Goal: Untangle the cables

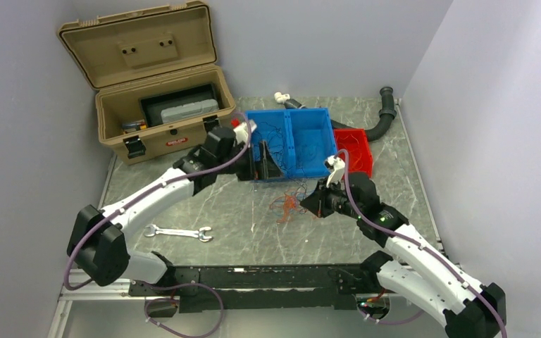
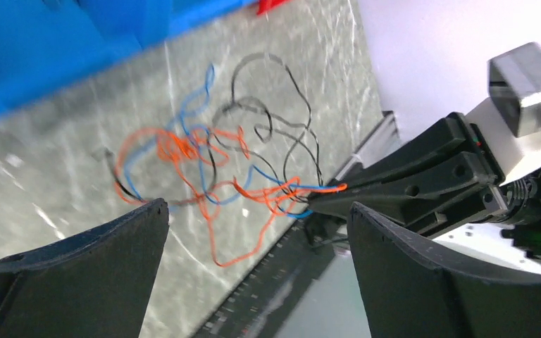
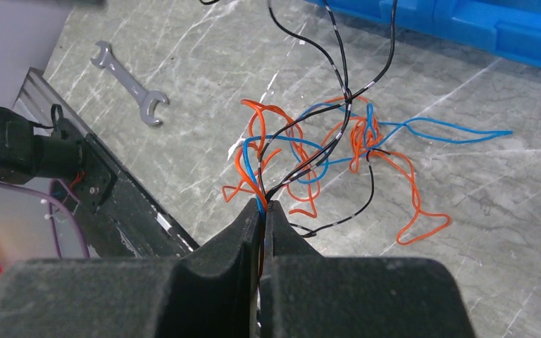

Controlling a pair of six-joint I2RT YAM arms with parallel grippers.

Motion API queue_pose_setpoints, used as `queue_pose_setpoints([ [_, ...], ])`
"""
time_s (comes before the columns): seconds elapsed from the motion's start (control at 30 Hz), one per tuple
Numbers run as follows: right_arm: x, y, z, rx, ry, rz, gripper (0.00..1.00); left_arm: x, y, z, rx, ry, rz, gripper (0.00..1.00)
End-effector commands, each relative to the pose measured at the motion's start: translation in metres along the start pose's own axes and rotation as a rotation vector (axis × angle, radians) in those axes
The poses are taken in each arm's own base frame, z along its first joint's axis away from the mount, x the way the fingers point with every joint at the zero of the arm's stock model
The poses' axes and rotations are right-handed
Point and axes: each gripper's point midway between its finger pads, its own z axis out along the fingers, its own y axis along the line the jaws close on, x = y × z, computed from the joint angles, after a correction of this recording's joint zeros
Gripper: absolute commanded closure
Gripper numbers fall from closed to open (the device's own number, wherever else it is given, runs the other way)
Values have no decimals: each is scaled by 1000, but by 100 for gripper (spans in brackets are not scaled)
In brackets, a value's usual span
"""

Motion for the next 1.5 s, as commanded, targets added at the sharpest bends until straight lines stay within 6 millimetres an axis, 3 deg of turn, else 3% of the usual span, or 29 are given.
queue_pose_setpoints([
  [0.0, -9, 6, 2, -34, -52, -29, 100, -9, -40, -3, 116, -99, -274, 0],
  [0.3, -10, 9, 2, -52, -70, -18, 100, -4, -33, 38, 92, -124, -490, 1],
  [0.6, -10, 17, -8, -94, -96, -53, 100, -2, -6, 71, -14, -112, -495, 9],
  [0.67, -8, 18, -8, -101, -92, -53, 100, -4, -5, 75, -10, -114, -491, 18],
  [0.73, -4, 20, -7, -121, -80, -49, 100, -10, -12, 80, 40, -128, -457, 47],
  [0.9, -1, 21, -8, -130, -74, -44, 100, -11, -20, 90, 102, -101, -367, 100],
  [1.0, 3, 10, -9, -64, -68, -16, 100, -24, -28, 78, 139, -176, -285, 100],
  [1.03, 5, 4, -10, -31, -65, -2, 91, -29, -30, 71, 141, -205, -260, 100],
  [1.1, 10, -6, -11, 28, -43, 26, 61, -42, -37, 58, 148, -253, -190, 100],
  [1.2, 17, -25, -11, 142, -12, 67, 34, -60, -51, 37, 148, -311, -76, 100],
  [1.3, 19, -38, -9, 207, -6, 81, 22, -72, -76, 19, 223, -353, 30, 100],
  [1.47, 3, -19, 0, 87, -78, 42, 14, -73, -113, 4, 333, -310, 121, 100],
])
